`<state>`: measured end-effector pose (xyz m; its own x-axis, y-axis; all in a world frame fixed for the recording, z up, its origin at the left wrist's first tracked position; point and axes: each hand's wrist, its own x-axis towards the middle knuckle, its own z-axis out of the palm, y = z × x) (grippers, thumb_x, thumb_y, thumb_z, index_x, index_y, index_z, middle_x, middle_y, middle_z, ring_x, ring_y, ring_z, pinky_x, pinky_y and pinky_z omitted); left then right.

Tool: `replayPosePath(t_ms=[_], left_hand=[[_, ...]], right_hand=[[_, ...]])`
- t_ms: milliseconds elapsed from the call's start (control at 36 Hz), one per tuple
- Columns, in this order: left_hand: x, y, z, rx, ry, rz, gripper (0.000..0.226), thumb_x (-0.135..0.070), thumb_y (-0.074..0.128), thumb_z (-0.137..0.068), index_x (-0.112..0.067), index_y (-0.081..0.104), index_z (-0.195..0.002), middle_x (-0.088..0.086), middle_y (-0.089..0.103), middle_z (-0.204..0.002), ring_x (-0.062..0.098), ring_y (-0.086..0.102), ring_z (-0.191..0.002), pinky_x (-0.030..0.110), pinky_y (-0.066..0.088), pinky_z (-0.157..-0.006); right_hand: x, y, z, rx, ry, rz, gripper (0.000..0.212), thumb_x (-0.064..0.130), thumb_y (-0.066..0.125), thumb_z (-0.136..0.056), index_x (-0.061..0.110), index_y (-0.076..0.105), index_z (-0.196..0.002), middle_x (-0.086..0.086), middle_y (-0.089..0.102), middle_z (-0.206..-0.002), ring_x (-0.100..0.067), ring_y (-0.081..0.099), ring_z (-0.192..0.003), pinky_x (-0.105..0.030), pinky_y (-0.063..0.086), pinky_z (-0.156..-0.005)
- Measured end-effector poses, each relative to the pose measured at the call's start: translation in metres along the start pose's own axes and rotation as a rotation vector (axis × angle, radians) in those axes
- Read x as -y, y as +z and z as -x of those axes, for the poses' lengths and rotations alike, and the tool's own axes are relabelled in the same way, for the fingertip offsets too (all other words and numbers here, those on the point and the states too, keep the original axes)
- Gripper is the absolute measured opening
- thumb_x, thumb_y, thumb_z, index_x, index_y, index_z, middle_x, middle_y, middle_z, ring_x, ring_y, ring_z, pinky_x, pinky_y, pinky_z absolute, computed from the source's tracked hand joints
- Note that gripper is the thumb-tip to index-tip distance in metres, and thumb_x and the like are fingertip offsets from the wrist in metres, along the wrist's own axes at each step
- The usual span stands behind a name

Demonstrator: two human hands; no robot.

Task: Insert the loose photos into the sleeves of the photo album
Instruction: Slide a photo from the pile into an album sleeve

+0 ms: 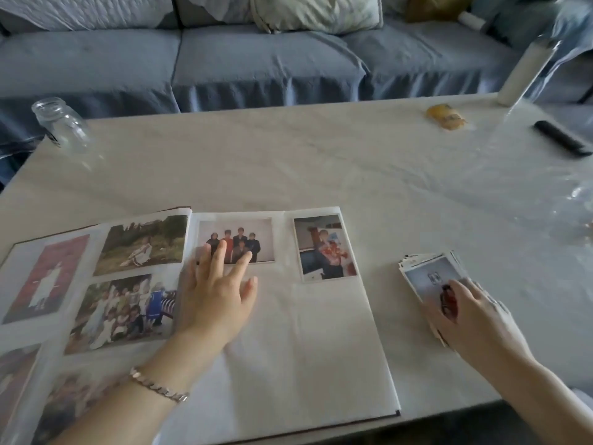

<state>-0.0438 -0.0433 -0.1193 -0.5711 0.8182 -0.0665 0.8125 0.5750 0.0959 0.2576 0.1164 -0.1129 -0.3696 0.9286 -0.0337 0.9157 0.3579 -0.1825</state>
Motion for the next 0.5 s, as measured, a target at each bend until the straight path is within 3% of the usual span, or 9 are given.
replayPosePath(t_ms=[83,167,306,361,444,500], left_hand=[[-0.009,-0.005,0.001,-0.037,-0.008,0.109,0.049,-0.038,0.041,-0.096,-0.028,0.037,-0.143,0.01,0.008,-0.158,0.03,0.002,-0.145,0.045,-0.001,-0.116],[-0.017,-0.005,0.001,-0.076,0.008,0.239,0.045,-0.025,0.054,-0.091,-0.017,0.049,-0.135,0.013,0.015,-0.156,0.03,0.009,-0.144,0.046,0.011,-0.115],[-0.026,-0.01,0.007,-0.11,0.017,0.388,0.041,-0.019,0.057,-0.091,-0.014,0.053,-0.131,0.011,0.019,-0.155,0.025,0.011,-0.145,0.036,0.016,-0.115],[-0.03,-0.015,0.009,-0.088,0.027,0.449,0.039,-0.018,0.055,-0.092,-0.016,0.052,-0.131,0.006,0.017,-0.155,0.019,0.009,-0.145,0.031,0.014,-0.114],[-0.035,-0.02,0.013,-0.076,0.056,0.505,0.036,-0.017,0.054,-0.092,-0.019,0.053,-0.128,0.001,0.02,-0.154,0.012,0.012,-0.143,0.026,0.018,-0.112],[-0.039,-0.023,0.015,-0.073,0.099,0.514,0.034,-0.015,0.053,-0.092,-0.018,0.055,-0.126,-0.001,0.028,-0.151,0.011,0.02,-0.141,0.02,0.02,-0.107]], right_hand=[[-0.008,0.005,0.002,-0.065,-0.075,0.03,0.021,0.035,0.067,-0.079,0.015,0.061,-0.083,-0.002,0.061,-0.091,-0.027,0.058,-0.087,-0.033,0.04,-0.078],[-0.01,0.01,0.0,-0.107,-0.119,0.054,0.033,0.046,0.066,-0.076,0.015,0.057,-0.074,0.0,0.06,-0.085,-0.024,0.058,-0.089,-0.038,0.043,-0.082],[-0.012,0.01,-0.002,-0.061,-0.183,0.029,0.033,0.045,0.06,-0.083,0.022,0.043,-0.068,0.007,0.049,-0.078,-0.019,0.055,-0.085,-0.032,0.039,-0.084],[-0.01,0.004,-0.002,0.0,-0.192,0.042,0.029,0.049,0.047,-0.087,0.025,0.047,-0.071,0.012,0.045,-0.079,-0.013,0.049,-0.086,-0.027,0.035,-0.087],[-0.011,0.003,-0.005,-0.013,-0.195,0.05,0.03,0.031,0.041,-0.092,0.022,0.05,-0.065,0.01,0.049,-0.072,-0.014,0.049,-0.074,-0.023,0.028,-0.077],[-0.012,0.006,-0.004,-0.13,-0.212,0.014,0.033,0.015,0.044,-0.088,0.018,0.053,-0.057,0.008,0.054,-0.063,-0.021,0.057,-0.065,-0.023,0.024,-0.072]])
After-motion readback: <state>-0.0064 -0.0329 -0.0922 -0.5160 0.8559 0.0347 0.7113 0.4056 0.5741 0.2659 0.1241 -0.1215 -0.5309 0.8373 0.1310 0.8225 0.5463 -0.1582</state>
